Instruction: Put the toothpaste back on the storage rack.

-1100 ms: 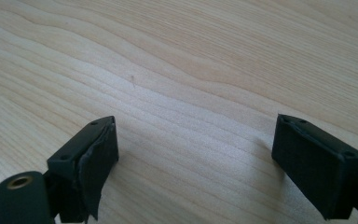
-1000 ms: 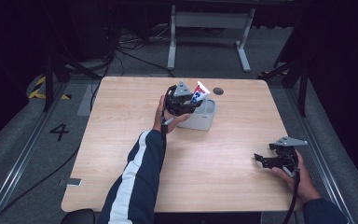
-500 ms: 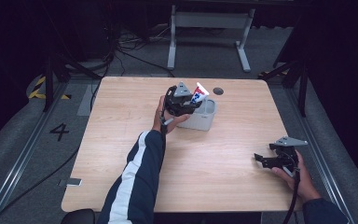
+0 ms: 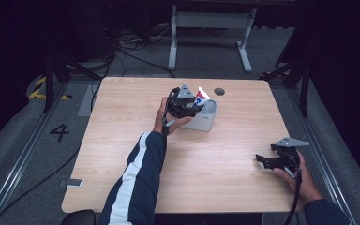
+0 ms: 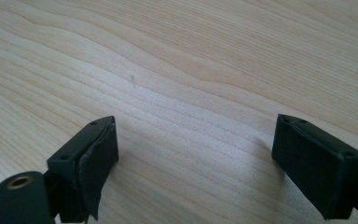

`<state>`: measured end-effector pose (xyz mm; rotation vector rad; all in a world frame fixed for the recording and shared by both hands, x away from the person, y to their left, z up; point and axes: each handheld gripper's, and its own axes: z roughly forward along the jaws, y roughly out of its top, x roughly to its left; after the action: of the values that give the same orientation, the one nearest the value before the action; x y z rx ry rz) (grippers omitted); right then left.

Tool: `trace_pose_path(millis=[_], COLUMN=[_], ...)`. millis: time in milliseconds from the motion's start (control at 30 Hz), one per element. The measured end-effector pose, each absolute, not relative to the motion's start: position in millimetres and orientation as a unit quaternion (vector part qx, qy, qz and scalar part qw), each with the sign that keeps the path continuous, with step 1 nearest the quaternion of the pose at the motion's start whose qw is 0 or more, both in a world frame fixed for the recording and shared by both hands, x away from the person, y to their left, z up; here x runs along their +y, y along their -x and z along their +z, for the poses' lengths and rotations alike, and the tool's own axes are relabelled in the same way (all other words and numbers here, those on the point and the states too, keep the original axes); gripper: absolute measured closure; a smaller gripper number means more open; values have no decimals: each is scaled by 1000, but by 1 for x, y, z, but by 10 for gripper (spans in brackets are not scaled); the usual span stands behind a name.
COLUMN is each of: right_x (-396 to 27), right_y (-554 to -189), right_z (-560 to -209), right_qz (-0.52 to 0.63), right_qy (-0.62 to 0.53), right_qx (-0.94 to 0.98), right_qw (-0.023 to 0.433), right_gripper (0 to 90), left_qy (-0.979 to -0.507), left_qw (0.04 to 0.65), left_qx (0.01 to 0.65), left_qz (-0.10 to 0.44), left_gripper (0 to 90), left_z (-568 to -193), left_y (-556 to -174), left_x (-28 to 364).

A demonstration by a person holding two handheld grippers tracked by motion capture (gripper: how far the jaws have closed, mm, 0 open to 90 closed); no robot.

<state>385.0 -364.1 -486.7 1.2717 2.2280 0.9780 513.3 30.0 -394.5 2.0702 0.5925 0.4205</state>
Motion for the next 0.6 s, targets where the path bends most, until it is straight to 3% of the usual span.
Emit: trace_pose_path(millis=[33, 67, 167, 267, 600], right_x=[-364, -364, -364, -364, -364], right_y=[-385, -385, -385, -385, -385], right_z=[-487, -487, -487, -487, -487], right_qz=[349, 350, 350, 350, 351], right_qy=[-454, -455, -455, -455, -455], right_qx=[796, 795, 795, 795, 795], right_qw=[197, 196, 196, 196, 196], right_gripper=[148, 148, 148, 148, 148], left_qy=[-841, -837, -805, -814, -810], left_qw=[452, 461, 517, 498, 500], left_qx=[238, 238, 243, 236, 245], left_qz=[177, 173, 161, 183, 184], left_gripper=[535, 628, 621, 580, 543], left_z=[-395, -395, -386, -377, -374], left_y=[-514, -514, -512, -510, -508], left_x=[30, 30, 38, 37, 43])
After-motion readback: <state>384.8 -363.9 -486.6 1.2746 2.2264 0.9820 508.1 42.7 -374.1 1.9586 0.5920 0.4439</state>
